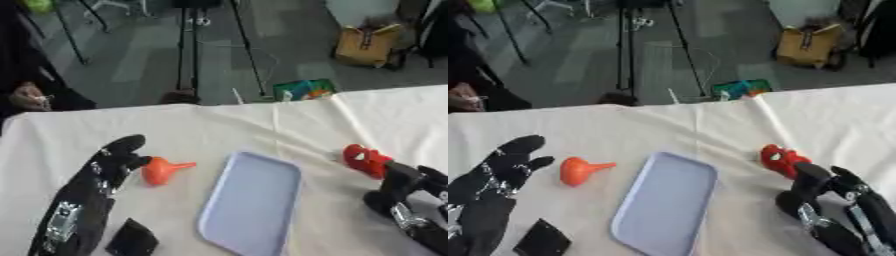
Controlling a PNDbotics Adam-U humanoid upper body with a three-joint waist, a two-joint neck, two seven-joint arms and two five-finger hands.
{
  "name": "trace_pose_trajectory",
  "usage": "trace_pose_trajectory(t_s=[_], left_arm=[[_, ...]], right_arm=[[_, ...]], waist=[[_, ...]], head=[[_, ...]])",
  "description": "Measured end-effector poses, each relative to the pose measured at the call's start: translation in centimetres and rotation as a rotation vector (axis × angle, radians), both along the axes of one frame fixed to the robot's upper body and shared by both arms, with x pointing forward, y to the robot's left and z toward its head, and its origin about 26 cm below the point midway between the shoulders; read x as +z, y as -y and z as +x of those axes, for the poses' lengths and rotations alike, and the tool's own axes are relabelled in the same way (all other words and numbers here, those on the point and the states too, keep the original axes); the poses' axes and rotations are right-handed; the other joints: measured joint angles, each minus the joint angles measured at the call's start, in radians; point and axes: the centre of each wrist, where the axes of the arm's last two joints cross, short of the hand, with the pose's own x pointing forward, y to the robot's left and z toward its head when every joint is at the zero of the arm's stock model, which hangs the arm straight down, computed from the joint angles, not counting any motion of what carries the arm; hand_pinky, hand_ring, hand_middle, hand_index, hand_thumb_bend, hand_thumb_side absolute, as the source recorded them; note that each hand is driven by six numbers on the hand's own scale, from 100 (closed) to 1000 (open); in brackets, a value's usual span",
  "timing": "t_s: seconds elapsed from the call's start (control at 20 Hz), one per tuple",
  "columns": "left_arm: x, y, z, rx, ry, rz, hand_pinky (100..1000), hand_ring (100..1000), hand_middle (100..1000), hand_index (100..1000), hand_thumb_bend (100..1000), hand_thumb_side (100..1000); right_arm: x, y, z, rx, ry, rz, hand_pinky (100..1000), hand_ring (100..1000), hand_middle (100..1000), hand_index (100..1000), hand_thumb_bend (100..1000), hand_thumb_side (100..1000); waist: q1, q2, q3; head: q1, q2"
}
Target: Pick up objects on the table and place them in the box.
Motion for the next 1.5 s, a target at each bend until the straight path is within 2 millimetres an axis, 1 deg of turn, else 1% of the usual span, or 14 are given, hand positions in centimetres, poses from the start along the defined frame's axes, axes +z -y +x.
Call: trace_pose_trajectory(t_s=[0.25,0.35,0.5,0.7,0.75,0.8,0.85,1.1,1.4,1.5], left_arm=[[0.0,0.0,0.0,-0.001,-0.002,0.003,879,960,866,805,128,1000],[0.0,0.0,0.0,-0.002,-0.004,0.005,879,961,867,806,128,1000],[0.0,0.0,0.0,-0.003,-0.005,0.007,880,962,867,806,128,1000],[0.0,0.0,0.0,-0.006,-0.005,0.011,880,962,868,807,127,1000],[0.0,0.0,0.0,-0.006,-0.005,0.012,880,963,868,807,127,1000],[0.0,0.0,0.0,-0.006,-0.005,0.012,880,963,868,807,127,1000],[0.0,0.0,0.0,-0.006,-0.005,0.012,880,963,868,807,127,1000],[0.0,0.0,0.0,-0.007,-0.006,0.013,883,963,868,807,127,1000],[0.0,0.0,0.0,-0.009,-0.008,0.017,884,964,869,807,128,1000],[0.0,0.0,0.0,-0.009,-0.008,0.017,884,964,869,807,129,1000]], right_arm=[[0.3,0.0,-0.1,0.009,0.015,0.015,835,968,590,662,275,803],[0.5,-0.1,-0.2,0.012,0.022,0.021,831,966,582,655,253,775],[0.9,-0.1,-0.4,0.019,0.039,0.037,829,963,576,648,227,760],[1.4,-0.3,-0.6,0.034,0.060,0.063,826,963,571,642,220,748],[1.5,-0.4,-0.7,0.037,0.064,0.068,826,963,570,642,217,747],[1.6,-0.4,-0.7,0.039,0.067,0.074,825,963,571,641,213,789],[1.7,-0.4,-0.7,0.041,0.071,0.079,824,962,569,640,212,739],[2.4,-0.5,-1.0,0.051,0.093,0.109,819,961,565,636,201,732],[3.8,-1.1,-1.7,0.095,0.138,0.147,814,960,563,634,201,731],[4.7,-1.5,-1.9,0.125,0.163,0.157,813,959,562,633,199,731]], waist=[[0.000,0.000,0.000],[0.000,0.000,0.000],[0.000,0.000,0.000],[0.000,0.000,0.000],[0.000,0.000,0.001],[0.000,0.000,0.001],[0.000,0.000,0.002],[0.000,0.000,0.004],[-0.002,0.000,0.009],[-0.006,-0.001,0.011]], head=[[0.000,-0.001],[0.000,-0.005],[0.000,-0.008],[-0.001,-0.009],[-0.002,-0.010],[-0.002,-0.011],[-0.002,-0.011],[-0.002,-0.014],[-0.003,-0.017],[-0.004,-0.017]])
